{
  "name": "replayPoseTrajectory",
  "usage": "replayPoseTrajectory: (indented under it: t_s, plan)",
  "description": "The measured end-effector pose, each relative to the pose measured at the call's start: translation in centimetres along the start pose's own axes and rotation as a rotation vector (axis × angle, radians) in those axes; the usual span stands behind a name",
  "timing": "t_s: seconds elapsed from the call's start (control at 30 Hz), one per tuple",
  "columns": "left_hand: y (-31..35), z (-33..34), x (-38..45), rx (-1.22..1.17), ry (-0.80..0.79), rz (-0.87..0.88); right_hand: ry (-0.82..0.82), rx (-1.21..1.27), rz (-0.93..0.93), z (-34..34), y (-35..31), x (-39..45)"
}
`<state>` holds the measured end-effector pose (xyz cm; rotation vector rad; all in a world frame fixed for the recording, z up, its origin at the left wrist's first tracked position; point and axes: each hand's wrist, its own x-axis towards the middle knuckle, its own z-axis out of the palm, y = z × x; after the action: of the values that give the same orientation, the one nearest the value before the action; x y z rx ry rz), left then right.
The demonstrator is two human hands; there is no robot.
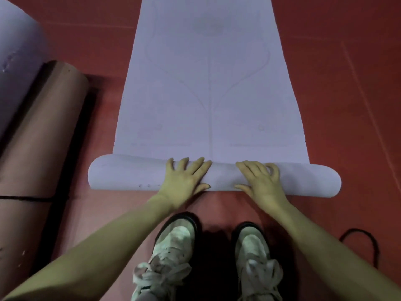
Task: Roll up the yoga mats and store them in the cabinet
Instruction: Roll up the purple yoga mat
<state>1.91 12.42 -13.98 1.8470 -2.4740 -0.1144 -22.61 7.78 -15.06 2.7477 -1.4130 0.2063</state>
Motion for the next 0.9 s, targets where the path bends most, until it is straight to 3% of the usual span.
replayPoseTrajectory:
  t_s: [0.17,0.3,0.4,0.63,0.9]
  plan:
    - [1.5,2.2,0.5,0.028,0.004,0.08,-0.098,0.129,0.049,-0.4,1.2,-2.9]
    - [2.0,3.3,-1.5,-0.036,0.065,0.054,-0.046,0.104,0.146,0.3,-0.9,-2.8]
    - [2.3,4.0,-2.3,-0.04,0.076,0.049,-0.007,0.047,0.053,1.0,-1.0,-3.4]
    - [1.6,4.6,-3.5,-0.027,0.213,0.197,0.04,0.113,0.08,2.0,-1.9,-4.8]
    - [0.6,4.5,-5.4,-0.069,0.308,0.088,0.148,-0.005,0.058,2.2,-4.1,-4.3]
